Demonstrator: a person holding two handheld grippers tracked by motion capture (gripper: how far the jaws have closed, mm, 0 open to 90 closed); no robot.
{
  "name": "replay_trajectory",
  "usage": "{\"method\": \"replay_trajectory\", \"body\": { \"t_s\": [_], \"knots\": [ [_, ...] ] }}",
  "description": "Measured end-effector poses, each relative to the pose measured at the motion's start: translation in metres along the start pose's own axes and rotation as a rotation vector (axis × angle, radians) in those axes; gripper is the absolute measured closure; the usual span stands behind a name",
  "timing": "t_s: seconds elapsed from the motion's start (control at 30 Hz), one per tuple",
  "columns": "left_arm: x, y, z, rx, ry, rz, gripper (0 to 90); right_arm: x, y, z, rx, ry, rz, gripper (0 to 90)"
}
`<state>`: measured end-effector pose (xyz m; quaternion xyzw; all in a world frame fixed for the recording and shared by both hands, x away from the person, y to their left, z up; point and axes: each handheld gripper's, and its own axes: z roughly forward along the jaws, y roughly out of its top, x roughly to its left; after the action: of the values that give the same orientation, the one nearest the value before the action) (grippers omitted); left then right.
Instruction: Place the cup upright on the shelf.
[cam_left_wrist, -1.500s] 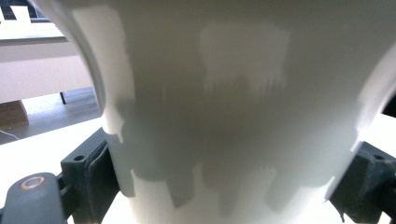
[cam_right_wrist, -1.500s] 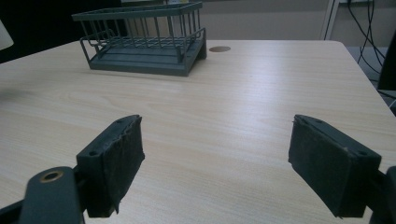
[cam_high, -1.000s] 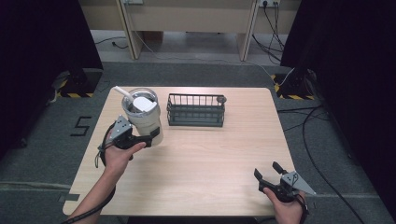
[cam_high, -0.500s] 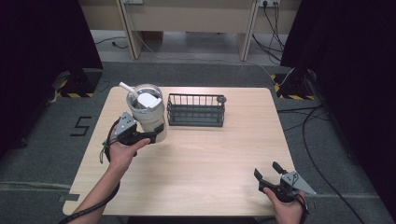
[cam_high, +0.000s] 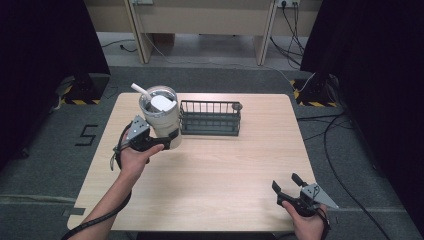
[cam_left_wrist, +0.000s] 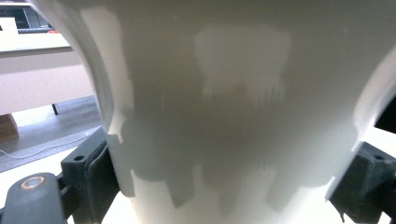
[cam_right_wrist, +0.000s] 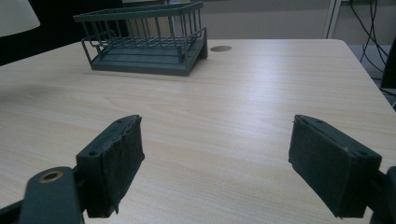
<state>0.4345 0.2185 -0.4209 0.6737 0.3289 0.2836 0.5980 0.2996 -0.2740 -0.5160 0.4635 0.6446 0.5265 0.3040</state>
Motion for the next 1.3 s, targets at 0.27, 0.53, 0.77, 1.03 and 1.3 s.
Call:
{"method": "replay_trajectory", "body": {
  "t_s": [0.27,0.53,0.77,1.03,1.3],
  "knots": [
    [-0.001,0.002,0.007,0.000,-0.006,-0.004,10.9,0.000,0.000,0.000,0.000,0.000,0.002,18.2],
    [-0.001,0.005,0.014,-0.003,-0.010,-0.007,11.0,0.000,0.000,0.000,0.001,0.001,0.000,18.3],
    [0.001,0.009,0.019,-0.006,-0.010,-0.011,11.0,0.000,0.000,0.000,0.000,0.001,0.002,18.3],
    [0.002,0.016,0.025,-0.011,-0.010,-0.004,11.0,0.000,0.000,0.000,0.001,0.001,0.004,18.3],
    [0.003,0.021,0.032,-0.015,-0.012,-0.003,10.9,-0.001,0.000,0.000,0.000,0.001,0.004,18.2]
  ]
}}
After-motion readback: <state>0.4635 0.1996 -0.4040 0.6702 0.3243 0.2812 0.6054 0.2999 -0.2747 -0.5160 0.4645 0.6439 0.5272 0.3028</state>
